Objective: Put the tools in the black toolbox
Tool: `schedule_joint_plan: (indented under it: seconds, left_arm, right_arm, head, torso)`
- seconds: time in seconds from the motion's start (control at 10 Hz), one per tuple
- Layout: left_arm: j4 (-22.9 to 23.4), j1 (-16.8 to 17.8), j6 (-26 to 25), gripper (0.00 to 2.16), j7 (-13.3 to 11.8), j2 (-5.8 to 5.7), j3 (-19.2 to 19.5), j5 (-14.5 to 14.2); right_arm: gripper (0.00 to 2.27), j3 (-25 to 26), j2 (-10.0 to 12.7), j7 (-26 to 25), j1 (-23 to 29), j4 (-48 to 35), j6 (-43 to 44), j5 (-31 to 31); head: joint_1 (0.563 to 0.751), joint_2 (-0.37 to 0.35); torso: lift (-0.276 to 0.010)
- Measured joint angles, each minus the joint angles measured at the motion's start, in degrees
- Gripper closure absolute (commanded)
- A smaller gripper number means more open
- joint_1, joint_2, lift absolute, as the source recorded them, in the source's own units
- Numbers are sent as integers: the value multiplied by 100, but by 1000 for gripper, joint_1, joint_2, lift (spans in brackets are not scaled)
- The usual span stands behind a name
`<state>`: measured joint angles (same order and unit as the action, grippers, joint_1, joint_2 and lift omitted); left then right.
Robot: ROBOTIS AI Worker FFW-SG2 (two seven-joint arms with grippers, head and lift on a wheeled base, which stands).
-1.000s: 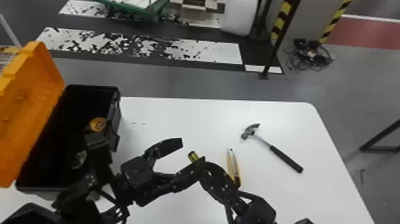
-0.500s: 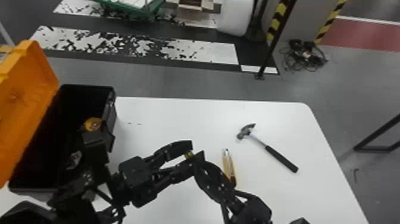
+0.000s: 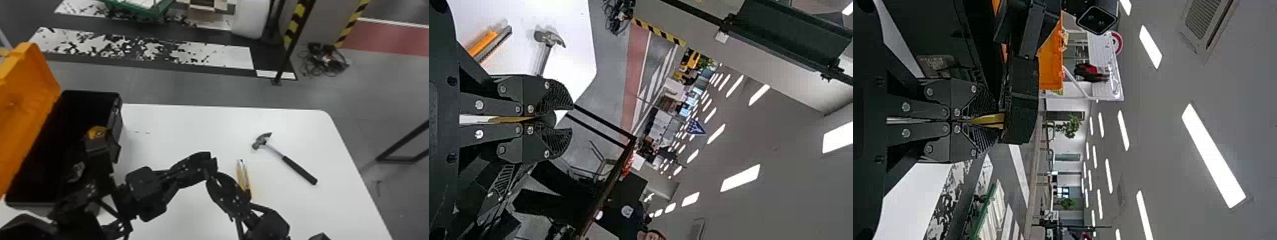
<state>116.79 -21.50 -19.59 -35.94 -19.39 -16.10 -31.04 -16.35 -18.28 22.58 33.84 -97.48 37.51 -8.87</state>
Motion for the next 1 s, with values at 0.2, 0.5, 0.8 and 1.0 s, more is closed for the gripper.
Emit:
schedule_joint_plan:
  seconds: [0.2, 0.5, 0.8, 1.0]
  left_arm:
    - [-2, 20, 12, 1791, -16, 23, -35, 52]
    - [-6, 44, 12, 1791, -40, 32, -37, 115]
    - [-21, 90, 12, 1791, -35, 32, -48, 145]
    - [-48, 130, 12, 1791, -36, 32, 10, 167]
  right_arm:
    - [1366, 0, 2, -27, 0, -7, 53, -7]
    - [-1, -6, 26, -26, -1, -5, 167, -69]
    - [46, -9, 27, -28, 22, -2, 222, -97]
    - [49, 17, 20, -48, 87, 42, 327, -104]
  head:
    - [695, -152]
    - [695, -155]
    - [695, -157]
    - [695, -156]
  torso:
    - [-39]
    - [-39]
    - [-39]
    - [-39]
